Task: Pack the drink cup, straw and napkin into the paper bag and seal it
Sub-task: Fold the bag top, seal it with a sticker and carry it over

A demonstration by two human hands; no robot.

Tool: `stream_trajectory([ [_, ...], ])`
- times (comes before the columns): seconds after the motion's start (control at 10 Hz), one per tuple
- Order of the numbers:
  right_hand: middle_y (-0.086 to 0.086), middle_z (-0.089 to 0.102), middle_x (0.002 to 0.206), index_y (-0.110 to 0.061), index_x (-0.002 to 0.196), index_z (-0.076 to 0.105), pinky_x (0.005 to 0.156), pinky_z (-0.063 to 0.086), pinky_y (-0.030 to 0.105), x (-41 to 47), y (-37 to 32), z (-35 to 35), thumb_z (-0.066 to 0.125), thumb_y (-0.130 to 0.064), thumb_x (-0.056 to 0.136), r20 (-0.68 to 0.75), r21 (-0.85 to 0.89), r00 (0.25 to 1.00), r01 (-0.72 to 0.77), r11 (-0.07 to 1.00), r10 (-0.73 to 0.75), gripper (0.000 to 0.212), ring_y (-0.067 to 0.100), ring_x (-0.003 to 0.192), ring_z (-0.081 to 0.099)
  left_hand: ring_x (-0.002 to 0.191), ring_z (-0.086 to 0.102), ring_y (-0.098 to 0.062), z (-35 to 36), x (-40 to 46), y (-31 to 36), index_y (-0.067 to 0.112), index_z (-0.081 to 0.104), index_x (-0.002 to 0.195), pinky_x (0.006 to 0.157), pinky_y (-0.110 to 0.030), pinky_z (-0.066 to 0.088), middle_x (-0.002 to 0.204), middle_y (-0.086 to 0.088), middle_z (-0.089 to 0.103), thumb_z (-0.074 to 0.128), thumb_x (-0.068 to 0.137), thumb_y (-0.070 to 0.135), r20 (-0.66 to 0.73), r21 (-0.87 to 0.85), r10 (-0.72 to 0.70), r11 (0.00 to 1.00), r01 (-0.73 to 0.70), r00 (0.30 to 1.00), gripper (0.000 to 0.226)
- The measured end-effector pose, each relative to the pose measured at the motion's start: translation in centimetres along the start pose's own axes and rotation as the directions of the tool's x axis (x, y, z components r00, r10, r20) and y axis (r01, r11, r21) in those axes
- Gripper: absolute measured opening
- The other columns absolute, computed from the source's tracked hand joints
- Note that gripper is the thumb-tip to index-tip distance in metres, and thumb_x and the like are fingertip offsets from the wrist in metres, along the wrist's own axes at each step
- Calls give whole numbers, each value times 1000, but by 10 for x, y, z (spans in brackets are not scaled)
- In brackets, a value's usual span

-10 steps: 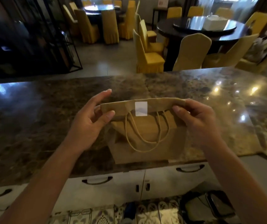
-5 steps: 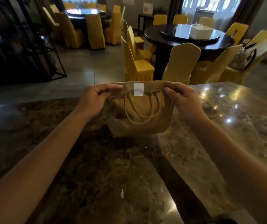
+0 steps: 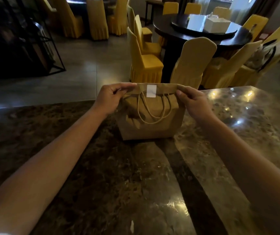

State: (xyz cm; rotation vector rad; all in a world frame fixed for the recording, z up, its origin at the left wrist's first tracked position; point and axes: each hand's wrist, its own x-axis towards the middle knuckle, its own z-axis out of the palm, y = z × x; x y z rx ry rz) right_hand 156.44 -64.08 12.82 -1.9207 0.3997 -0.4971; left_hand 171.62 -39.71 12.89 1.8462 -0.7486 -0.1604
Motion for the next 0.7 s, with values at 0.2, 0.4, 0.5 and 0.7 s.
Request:
stream_trajectory([
  [0.2,-6,74,107,-24,124,66,77,58,23,3,-2,-4,59,-33,101,41,-50,999,-31,998,33,26,3,96,72,124,58,-18,2,-4,0,33,53,143,98,-33,56,129,5,57,52,104,16,-41,42,43,998,-41,998,42],
  [0.4,2,49,150,-28,151,39,81,54,23,-11,-19,-21,66,-44,95,42,-235,998,-28,971,39,64,19,133,51,129,55,-15,-12,-8,15,33,42,150,104,-35,47,136,3,60,63,98,32,-57,176,101,980,-89,993,57],
  [0.5,1,39,159,-30,153,37,104,52,44,-25,-38,-35,68,-45,93,13,-332,998,69,941,-68,69,21,142,43,132,52,-15,-24,-14,31,33,40,151,103,-35,46,145,0,55,63,97,37,-93,253,144,960,-117,985,59],
  [0.7,-6,42,154,-38,149,41,107,49,42,-62,-94,-66,68,-44,93,-7,-346,949,294,891,-316,63,14,136,44,134,43,-14,-39,-40,93,33,41,150,101,-38,43,153,-1,45,55,102,35,-117,363,280,905,-221,953,50],
])
